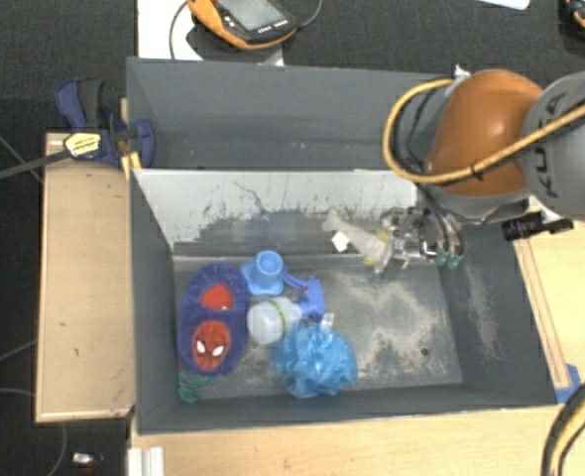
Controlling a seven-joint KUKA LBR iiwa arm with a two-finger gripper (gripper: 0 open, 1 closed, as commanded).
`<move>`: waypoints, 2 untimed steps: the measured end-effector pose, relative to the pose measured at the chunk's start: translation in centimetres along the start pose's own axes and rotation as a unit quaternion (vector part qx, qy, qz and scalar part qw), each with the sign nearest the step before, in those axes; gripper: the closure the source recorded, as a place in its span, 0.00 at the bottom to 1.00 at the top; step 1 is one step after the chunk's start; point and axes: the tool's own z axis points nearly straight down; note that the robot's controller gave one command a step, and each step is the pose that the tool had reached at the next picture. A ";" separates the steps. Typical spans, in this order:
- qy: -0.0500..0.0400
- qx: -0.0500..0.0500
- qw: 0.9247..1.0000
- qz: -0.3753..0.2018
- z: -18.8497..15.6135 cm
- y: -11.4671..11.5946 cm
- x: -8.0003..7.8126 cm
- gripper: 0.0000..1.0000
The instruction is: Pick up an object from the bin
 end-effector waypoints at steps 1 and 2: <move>-0.002 0.000 1.000 -0.001 -3.2 0.0 -0.1 1.00; -0.002 0.000 1.000 -0.001 -5.9 0.0 -0.2 1.00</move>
Offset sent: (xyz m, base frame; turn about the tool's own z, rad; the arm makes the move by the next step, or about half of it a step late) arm 0.0004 0.0000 0.0854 -0.0008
